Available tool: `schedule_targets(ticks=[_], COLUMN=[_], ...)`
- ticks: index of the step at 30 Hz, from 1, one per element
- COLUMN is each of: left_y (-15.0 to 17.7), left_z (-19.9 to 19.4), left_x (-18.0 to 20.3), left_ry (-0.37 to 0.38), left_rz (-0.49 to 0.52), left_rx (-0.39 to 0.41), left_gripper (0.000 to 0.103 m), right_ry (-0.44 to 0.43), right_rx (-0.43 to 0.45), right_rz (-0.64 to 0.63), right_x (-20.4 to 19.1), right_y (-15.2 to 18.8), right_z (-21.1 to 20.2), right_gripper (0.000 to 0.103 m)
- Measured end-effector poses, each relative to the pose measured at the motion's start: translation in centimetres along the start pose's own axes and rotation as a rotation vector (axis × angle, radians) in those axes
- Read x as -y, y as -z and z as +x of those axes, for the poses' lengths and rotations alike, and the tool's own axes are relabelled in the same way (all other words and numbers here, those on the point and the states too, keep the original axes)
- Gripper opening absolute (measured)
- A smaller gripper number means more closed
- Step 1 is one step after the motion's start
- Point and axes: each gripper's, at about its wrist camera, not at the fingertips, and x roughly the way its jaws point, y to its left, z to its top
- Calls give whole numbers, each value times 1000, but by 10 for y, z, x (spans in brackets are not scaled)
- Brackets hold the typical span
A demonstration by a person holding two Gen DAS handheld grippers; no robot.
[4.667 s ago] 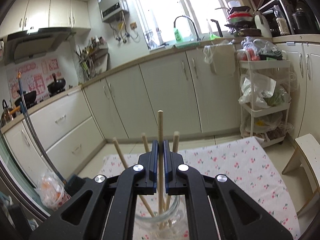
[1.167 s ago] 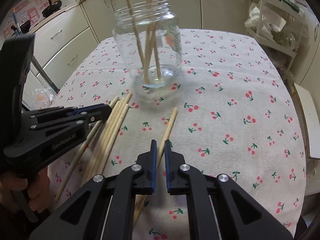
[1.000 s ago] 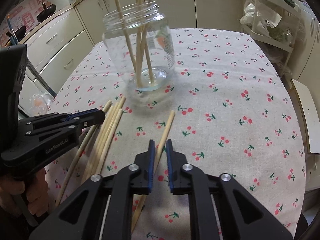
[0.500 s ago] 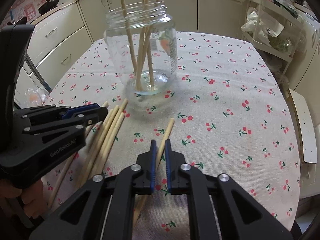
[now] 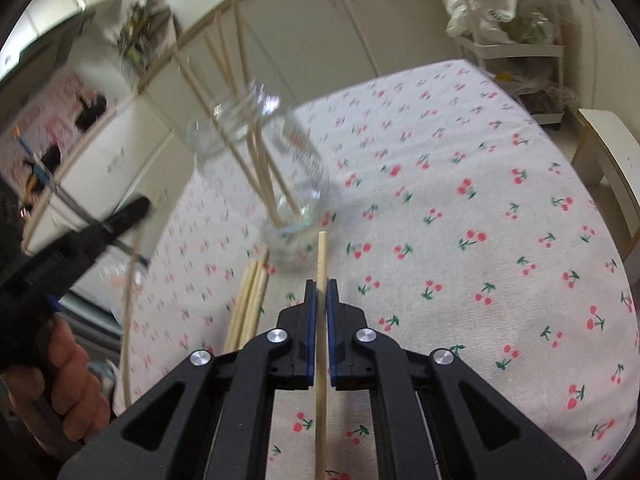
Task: Organize utensils
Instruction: 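Lift the left gripper's stick over the jar and lower it in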
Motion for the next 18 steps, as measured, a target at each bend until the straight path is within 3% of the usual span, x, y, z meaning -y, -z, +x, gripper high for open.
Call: schedule_targets(ticks=[5,9,18], left_y=[-35,-60,-104], left_z=[-26,-33,-24], left_x=[20,28,26], left_ry=[13,10,8], left_rz=[-15,-50,-138], left_rx=[217,339,467], left_gripper=[5,5,5], right_ry=[-18,-29,-42], right_rx=[67,86,139], right_rz=[24,27,30], right_x=[-1,-3,2], right_y=[-3,-2,-3], right_z=[-8,-10,-15], right_gripper=[6,6,6])
